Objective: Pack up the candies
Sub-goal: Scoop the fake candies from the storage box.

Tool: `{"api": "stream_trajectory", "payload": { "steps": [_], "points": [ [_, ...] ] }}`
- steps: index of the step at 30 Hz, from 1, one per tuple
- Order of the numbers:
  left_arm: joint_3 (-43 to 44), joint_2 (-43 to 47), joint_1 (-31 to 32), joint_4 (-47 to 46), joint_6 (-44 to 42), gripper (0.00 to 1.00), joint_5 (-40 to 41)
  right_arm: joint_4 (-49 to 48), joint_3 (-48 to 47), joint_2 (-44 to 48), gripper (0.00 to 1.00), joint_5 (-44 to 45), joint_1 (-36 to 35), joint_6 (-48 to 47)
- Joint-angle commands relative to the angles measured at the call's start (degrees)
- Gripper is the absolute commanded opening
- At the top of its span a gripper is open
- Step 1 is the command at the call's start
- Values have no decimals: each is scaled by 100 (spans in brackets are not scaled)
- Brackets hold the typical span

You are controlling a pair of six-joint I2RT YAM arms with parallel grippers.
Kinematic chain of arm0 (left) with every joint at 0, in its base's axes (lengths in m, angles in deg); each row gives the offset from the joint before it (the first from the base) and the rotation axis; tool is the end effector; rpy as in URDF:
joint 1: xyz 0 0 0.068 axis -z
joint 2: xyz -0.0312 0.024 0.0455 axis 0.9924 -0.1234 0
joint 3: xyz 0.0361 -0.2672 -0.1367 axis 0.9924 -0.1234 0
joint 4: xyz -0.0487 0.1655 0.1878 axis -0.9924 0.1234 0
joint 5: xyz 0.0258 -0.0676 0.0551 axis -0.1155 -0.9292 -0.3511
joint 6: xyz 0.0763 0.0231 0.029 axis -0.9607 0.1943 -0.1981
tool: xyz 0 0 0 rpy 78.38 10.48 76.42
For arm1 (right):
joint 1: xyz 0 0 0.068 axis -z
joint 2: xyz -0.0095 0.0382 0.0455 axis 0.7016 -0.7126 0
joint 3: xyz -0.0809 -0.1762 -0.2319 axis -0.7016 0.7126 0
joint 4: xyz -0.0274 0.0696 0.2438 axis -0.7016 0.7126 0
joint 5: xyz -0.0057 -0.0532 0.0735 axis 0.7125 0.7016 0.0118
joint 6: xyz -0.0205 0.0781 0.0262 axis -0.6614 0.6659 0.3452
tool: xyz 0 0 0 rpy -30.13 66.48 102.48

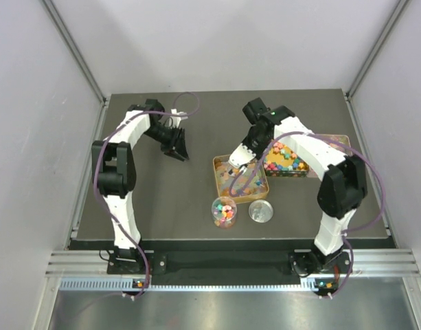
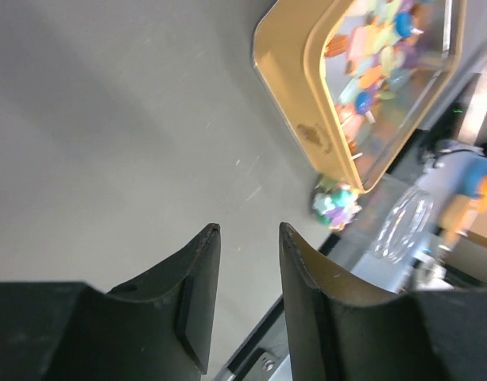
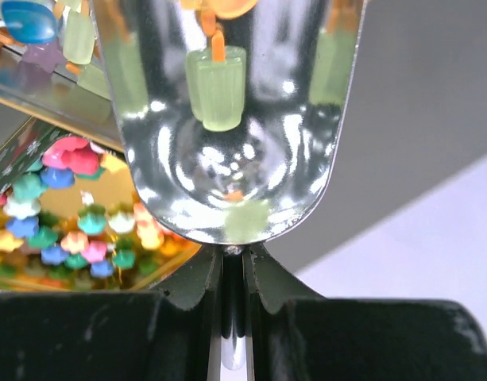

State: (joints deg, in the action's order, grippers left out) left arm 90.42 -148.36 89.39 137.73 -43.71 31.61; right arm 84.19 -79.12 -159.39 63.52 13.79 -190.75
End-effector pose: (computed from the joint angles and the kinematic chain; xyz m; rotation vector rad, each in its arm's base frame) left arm 0.4153 -0.1013 0.2070 0.4978 2.7407 -1.1802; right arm 0.3350 0.2089 0.2644 -2.7133 0.8814 -0.1469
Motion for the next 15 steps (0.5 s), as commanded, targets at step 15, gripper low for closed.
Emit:
{"api": "stream_trajectory", "payload": {
  "steps": [15],
  "points": [
    [-1691, 2637, -42, -535, 25, 41, 934, 94, 1272, 1801, 0, 1769, -2284, 2147]
  ]
}}
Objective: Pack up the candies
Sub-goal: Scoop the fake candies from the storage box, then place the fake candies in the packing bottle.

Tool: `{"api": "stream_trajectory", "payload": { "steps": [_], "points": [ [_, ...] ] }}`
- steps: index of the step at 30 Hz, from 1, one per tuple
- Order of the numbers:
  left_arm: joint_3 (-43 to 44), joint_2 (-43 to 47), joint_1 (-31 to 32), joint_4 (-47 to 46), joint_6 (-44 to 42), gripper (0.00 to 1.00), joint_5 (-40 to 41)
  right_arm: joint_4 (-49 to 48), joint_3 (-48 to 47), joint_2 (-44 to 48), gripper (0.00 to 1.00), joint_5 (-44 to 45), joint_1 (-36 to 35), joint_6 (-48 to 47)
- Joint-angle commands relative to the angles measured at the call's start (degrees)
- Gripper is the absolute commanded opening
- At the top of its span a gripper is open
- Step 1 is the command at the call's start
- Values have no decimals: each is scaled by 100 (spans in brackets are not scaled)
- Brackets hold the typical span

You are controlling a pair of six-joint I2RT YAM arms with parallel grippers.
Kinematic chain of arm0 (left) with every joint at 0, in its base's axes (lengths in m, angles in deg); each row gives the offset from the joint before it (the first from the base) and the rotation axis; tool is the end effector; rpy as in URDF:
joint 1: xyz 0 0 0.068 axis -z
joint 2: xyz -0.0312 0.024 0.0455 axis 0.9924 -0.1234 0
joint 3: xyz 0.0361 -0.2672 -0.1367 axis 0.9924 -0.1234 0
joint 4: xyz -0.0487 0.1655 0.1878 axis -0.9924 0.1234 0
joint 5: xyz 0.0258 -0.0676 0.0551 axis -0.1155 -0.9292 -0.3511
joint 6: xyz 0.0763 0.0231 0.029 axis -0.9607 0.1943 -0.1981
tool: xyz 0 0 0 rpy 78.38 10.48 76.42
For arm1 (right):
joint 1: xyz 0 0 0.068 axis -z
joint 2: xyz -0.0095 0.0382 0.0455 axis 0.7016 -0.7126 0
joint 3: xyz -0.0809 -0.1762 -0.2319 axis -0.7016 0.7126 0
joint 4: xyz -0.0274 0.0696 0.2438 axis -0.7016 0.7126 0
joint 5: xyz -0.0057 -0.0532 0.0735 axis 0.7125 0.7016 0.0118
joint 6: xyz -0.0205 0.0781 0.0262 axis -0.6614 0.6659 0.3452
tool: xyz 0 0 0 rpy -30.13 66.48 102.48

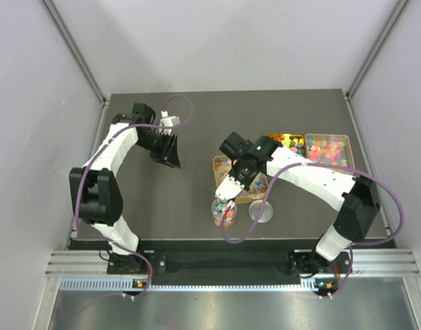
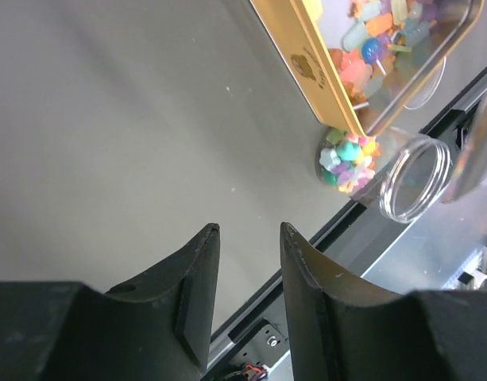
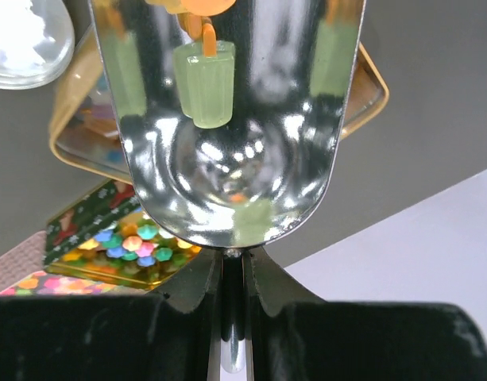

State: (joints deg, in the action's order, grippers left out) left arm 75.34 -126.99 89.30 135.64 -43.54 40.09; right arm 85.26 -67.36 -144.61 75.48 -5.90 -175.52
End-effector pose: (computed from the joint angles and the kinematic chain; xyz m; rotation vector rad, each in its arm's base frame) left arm 0.3364 -0.0836 0.2669 0.5417 2.6879 -0.9191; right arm 0.2119 0.2452 0.2919 -2.7525 0.8242 -0.3126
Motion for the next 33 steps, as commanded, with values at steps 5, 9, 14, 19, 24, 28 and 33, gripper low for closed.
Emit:
{"api": "stream_trajectory", "payload": {
  "steps": [5, 9, 14, 19, 24, 28, 33],
  "points": [
    [-210, 737, -121, -334, 52, 42, 69, -119, 325, 359, 0, 1128, -710, 1062],
    [-218, 860, -147, -342, 87, 42, 25, -189, 431, 350, 0, 1663, -895, 1327],
    [-289, 1001, -173, -369, 113, 42, -10, -401, 712, 350, 0, 2341, -1080, 1477],
    [-376, 1159, -200, -430, 148, 42, -63, -252, 765, 332, 0, 2869, -1273, 1757],
    [-491, 1352, -261, -536, 228, 42, -142, 39, 563, 332, 0, 3246, -1440, 2013],
    [-649, 1563, -297, -650, 280, 42, -221, 407, 335, 367, 0, 3396, -1572, 2206],
    [-798, 1739, -305, -668, 289, 43, -230, 602, 167, 499, 0, 3476, -1590, 2320]
  ]
}}
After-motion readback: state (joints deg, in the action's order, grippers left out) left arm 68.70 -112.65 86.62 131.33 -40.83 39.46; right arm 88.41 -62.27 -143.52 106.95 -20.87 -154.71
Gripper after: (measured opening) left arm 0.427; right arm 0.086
